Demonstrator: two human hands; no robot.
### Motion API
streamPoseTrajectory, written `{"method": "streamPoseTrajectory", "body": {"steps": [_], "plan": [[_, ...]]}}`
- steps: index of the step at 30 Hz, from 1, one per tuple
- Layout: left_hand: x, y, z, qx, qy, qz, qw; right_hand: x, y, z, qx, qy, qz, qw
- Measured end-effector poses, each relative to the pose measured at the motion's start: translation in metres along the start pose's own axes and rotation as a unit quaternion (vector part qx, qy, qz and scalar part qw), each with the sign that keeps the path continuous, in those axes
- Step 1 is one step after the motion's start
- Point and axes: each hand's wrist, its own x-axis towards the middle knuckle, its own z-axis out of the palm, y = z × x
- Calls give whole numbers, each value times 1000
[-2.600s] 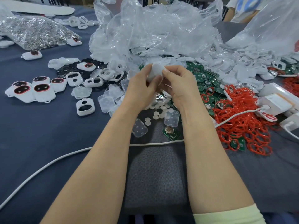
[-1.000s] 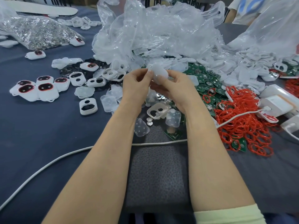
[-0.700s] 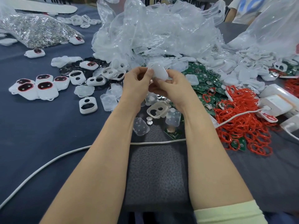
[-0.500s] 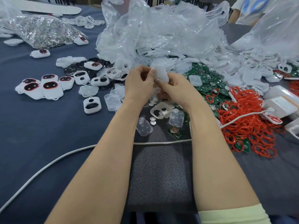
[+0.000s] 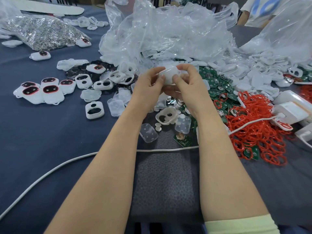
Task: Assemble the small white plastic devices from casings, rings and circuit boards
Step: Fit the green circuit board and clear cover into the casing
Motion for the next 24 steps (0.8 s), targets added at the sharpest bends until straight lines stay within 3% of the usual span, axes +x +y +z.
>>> {"method": "streamPoseTrajectory", "body": {"steps": [3,10,15,18,21,24], "plan": [[-2,0,2,11,5,20,1000,-1,0,1,-3,-9,-15,1000],[1,-4,6,86,52,23,995,1,9,11,-58,56,-33,996],[2,-5,9,124,81,45,988,-1,8,18,18,66,-8,998],[-1,-4,8,-10,57,11,998,-4,5,16,64,56,-7,996],[-2,-1,3,-216,21,-63,974,-4,2,10,142,19,0,990],[1,0,-2,-221,36,-108,969,-3,1,5,160,-18,-15,987]]}}
